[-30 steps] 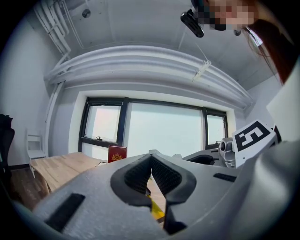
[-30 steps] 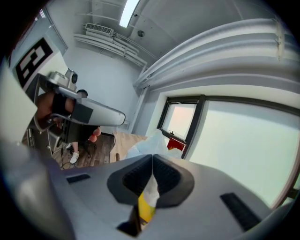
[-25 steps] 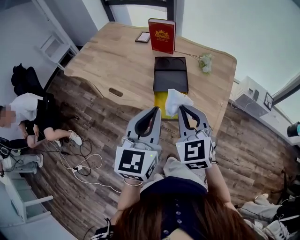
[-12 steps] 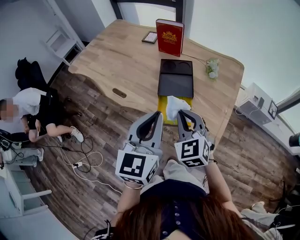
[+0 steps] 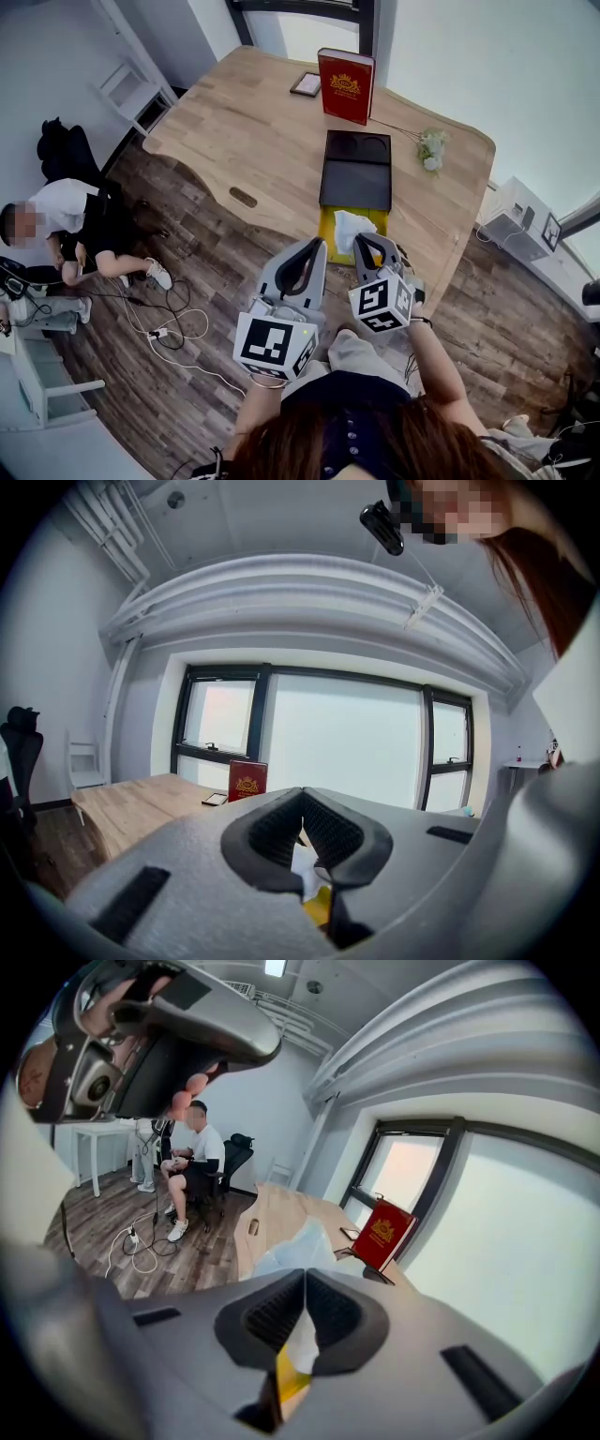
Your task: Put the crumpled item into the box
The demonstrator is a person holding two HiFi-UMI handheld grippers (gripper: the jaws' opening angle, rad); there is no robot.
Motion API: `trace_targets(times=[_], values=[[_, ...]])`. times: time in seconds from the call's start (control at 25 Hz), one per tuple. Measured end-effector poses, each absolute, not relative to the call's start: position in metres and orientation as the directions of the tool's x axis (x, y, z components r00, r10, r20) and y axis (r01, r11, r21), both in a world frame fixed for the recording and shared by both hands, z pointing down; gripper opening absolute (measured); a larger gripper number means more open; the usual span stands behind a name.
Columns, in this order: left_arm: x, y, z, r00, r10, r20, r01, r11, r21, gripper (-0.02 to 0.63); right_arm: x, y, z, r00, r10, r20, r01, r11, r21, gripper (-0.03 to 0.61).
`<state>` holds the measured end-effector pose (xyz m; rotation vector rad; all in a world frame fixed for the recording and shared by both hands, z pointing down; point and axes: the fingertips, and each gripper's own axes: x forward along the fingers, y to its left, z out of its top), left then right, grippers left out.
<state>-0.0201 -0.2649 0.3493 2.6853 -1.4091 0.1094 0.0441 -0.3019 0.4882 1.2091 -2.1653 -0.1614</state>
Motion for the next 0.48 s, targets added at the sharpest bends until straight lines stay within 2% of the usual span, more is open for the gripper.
trace_targets(times=[0.48], values=[[-0.020,-0.276,0.360,0.545,-0.826,0.142,-0.838,-0.542,0.064,0.028,0.045,-0.323,0.547,-0.373,-0.732,0.570,-0.671,0.637,0.380,0.028]])
